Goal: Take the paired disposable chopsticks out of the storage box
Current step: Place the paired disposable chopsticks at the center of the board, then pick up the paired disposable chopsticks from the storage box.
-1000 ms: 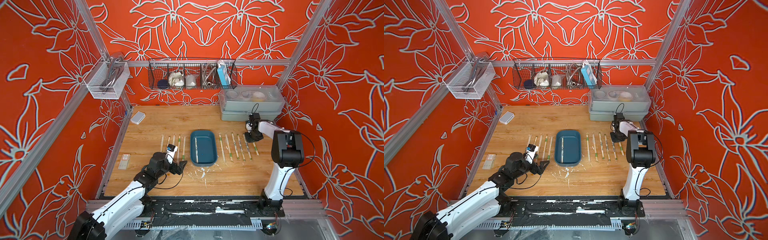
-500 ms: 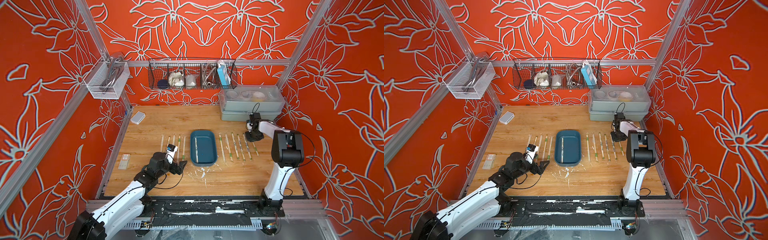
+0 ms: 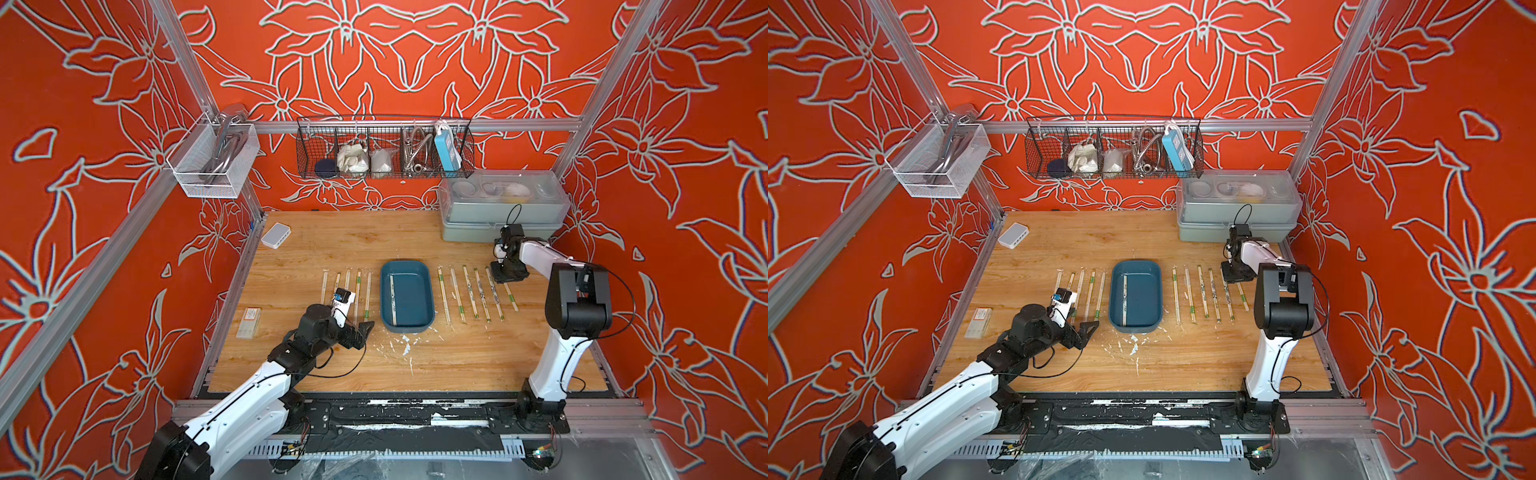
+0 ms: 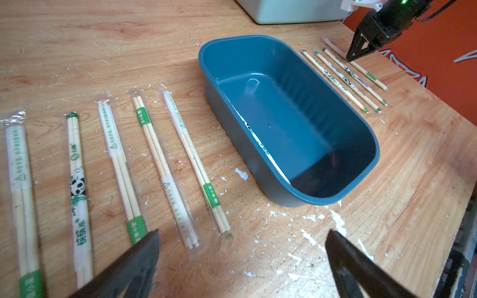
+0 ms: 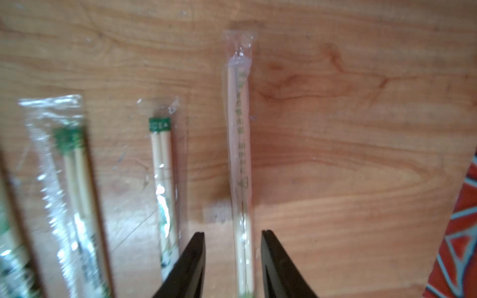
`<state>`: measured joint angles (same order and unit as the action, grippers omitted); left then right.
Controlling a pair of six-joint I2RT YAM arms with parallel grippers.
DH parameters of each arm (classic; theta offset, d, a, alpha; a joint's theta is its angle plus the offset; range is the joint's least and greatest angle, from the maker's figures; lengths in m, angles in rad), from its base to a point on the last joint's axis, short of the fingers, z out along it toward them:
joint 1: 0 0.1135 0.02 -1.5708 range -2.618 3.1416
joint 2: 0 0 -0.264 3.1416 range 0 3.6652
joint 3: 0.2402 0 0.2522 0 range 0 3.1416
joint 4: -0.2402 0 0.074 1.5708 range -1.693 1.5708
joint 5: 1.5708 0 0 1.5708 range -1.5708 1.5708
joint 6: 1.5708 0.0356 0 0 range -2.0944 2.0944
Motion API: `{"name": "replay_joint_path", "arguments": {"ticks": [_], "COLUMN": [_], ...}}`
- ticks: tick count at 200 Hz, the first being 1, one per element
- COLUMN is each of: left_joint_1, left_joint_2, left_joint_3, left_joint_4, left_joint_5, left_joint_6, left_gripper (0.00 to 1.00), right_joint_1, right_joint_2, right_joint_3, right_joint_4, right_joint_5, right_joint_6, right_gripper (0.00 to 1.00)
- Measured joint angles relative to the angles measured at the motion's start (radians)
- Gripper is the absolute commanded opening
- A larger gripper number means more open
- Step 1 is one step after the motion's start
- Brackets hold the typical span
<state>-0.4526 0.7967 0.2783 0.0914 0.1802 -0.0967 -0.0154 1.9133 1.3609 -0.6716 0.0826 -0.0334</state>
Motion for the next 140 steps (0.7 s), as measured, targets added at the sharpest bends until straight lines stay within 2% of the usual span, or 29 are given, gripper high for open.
{"name": "replay_joint_path", "arguments": {"ticks": [33, 56, 77, 98, 111, 129, 140], "left_joint_1": [0.000, -0.003, -0.041, -0.083, -0.147, -0.232, -0.267], "left_joint_2": [-0.072, -0.104, -0.095, -0.078, 0.021, 0.198, 0.296], "left_joint_3": [0.007, 0.087, 0.208, 0.299, 0.425, 0.600, 0.674], "left_joint_4": [-0.010, -0.084, -0.168, -0.205, -0.328, -0.374, -0.402], "left_joint_5": [-0.011, -0.054, -0.127, -0.185, -0.253, -0.303, -0.328], "left_joint_6": [-0.061, -0.123, -0.168, -0.194, -0.219, -0.246, -0.261], "left_gripper": [1.00, 1.00, 1.00, 1.00, 1.00, 0.97, 0.97], "right_joint_1": [0.000, 0.005, 0.025, 0.064, 0.155, 0.294, 0.326], "right_joint_2": [-0.161, -0.332, -0.542, -0.671, -0.766, -0.870, -0.904], "right_joint_3": [0.007, -0.003, -0.125, -0.245, -0.398, -0.604, -0.687], "right_joint_4": [-0.043, -0.043, 0.063, 0.118, 0.291, 0.367, 0.391], "right_joint_5": [-0.040, -0.082, -0.150, -0.220, -0.216, -0.233, -0.238], "right_joint_6": [0.036, 0.100, 0.193, 0.259, 0.287, 0.303, 0.314], "right_gripper": [0.51, 0.58, 0.67, 0.69, 0.69, 0.69, 0.69]}}
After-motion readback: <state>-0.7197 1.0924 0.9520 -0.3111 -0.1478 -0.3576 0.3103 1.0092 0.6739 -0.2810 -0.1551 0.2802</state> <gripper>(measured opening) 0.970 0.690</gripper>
